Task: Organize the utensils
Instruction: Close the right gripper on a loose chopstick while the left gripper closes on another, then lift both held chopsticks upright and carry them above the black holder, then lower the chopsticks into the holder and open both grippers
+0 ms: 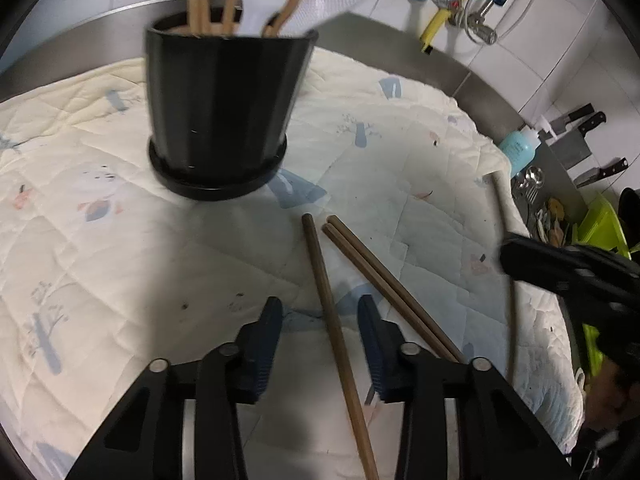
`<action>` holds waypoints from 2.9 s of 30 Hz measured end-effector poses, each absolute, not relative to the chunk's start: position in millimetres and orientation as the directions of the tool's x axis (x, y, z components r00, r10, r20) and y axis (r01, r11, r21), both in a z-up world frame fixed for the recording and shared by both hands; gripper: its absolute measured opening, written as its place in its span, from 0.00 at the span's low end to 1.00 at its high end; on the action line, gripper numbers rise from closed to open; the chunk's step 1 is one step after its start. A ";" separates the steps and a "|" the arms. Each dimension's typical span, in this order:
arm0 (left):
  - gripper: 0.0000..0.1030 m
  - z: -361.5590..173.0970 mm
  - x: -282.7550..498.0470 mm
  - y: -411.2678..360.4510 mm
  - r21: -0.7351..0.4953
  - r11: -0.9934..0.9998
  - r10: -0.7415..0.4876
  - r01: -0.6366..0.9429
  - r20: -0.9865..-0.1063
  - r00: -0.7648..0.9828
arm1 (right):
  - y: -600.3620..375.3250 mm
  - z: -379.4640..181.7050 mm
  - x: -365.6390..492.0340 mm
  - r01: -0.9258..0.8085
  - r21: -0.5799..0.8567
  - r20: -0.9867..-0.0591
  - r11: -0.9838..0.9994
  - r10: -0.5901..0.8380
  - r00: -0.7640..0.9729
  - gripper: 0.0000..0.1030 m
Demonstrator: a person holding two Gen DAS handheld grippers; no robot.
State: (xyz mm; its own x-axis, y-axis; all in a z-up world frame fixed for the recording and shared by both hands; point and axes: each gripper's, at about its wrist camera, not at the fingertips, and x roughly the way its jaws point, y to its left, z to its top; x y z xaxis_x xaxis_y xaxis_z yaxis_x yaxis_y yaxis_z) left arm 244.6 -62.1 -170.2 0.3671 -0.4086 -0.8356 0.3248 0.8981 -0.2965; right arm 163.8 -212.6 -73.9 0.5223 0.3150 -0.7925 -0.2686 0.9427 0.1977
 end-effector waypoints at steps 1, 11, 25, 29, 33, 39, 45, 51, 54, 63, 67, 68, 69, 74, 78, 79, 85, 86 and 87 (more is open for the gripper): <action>0.32 -172.9 247.6 -64.4 -0.293 0.900 -0.403 0.322 -0.840 0.363 | -213.8 -70.5 162.0 -0.266 0.201 -0.787 0.943 0.317 0.529 0.09; 0.21 -180.0 267.6 -91.0 -0.219 0.916 -0.336 0.335 -0.876 0.347 | -223.2 -56.7 150.7 -0.255 0.200 -0.762 0.946 0.314 0.566 0.09; 0.09 -167.7 259.8 -82.9 -0.223 0.912 -0.357 0.345 -0.845 0.398 | -230.5 -45.5 142.3 -0.244 0.212 -0.739 0.946 0.318 0.594 0.09; 0.08 -145.7 249.7 -62.5 -0.254 0.912 -0.385 0.322 -0.802 0.457 | -230.3 -39.8 142.0 -0.251 0.218 -0.725 0.943 0.329 0.605 0.09; 0.08 -117.3 239.2 -41.6 -0.276 0.913 -0.400 0.301 -0.755 0.520 | -225.6 -32.3 141.1 -0.268 0.226 -0.707 0.937 0.347 0.616 0.09; 0.07 -72.5 220.6 -15.1 -0.279 0.914 -0.405 0.296 -0.682 0.609 | -215.2 -23.0 141.4 -0.299 0.221 -0.686 0.928 0.366 0.629 0.09; 0.07 -30.3 211.1 4.4 -0.273 0.917 -0.400 0.292 -0.616 0.679 | -206.7 -10.5 148.2 -0.317 0.230 -0.655 0.920 0.387 0.649 0.09; 0.06 14.0 217.0 13.3 -0.263 0.917 -0.398 0.301 -0.545 0.738 | -197.3 10.0 159.6 -0.336 0.223 -0.613 0.915 0.399 0.681 0.09; 0.06 36.0 226.0 17.8 -0.261 0.916 -0.398 0.303 -0.509 0.764 | -192.9 23.2 168.7 -0.343 0.214 -0.590 0.915 0.401 0.701 0.09; 0.06 101.7 257.6 27.1 -0.225 0.920 -0.387 0.320 -0.400 0.831 | -184.8 63.8 202.8 -0.343 0.209 -0.510 0.916 0.402 0.761 0.09; 0.06 116.8 272.6 31.0 -0.220 0.920 -0.388 0.326 -0.372 0.843 | -179.3 78.5 217.2 -0.344 0.213 -0.476 0.914 0.405 0.781 0.09; 0.06 119.2 277.8 32.2 -0.214 0.921 -0.384 0.325 -0.370 0.846 | -177.6 80.8 220.2 -0.344 0.212 -0.470 0.915 0.404 0.785 0.09; 0.06 119.0 281.5 33.0 -0.213 0.922 -0.383 0.324 -0.370 0.846 | -175.8 82.1 223.0 -0.343 0.206 -0.465 0.917 0.400 0.790 0.09; 0.06 106.9 300.8 36.4 -0.221 0.923 -0.380 0.315 -0.396 0.836 | -167.6 80.6 237.6 -0.334 0.187 -0.458 0.924 0.383 0.802 0.09; 0.06 90.3 314.7 37.6 -0.212 0.927 -0.374 0.310 -0.442 0.815 | -162.7 67.5 250.8 -0.328 0.182 -0.496 0.927 0.375 0.783 0.09; 0.06 86.4 316.2 36.7 -0.209 0.927 -0.373 0.310 -0.450 0.812 | -161.2 62.3 253.9 -0.324 0.178 -0.509 0.929 0.368 0.778 0.09; 0.06 53.5 335.4 36.9 -0.204 0.939 -0.345 0.279 -0.525 0.778 | -157.5 31.8 266.6 -0.307 0.188 -0.579 0.933 0.358 0.733 0.09; 0.06 46.7 340.3 38.5 -0.212 0.940 -0.342 0.269 -0.541 0.769 | -156.7 27.7 267.1 -0.310 0.188 -0.588 0.932 0.360 0.724 0.09; 0.06 42.1 342.3 39.0 -0.217 0.939 -0.342 0.265 -0.548 0.763 | -155.9 25.0 267.0 -0.311 0.185 -0.595 0.932 0.359 0.719 0.09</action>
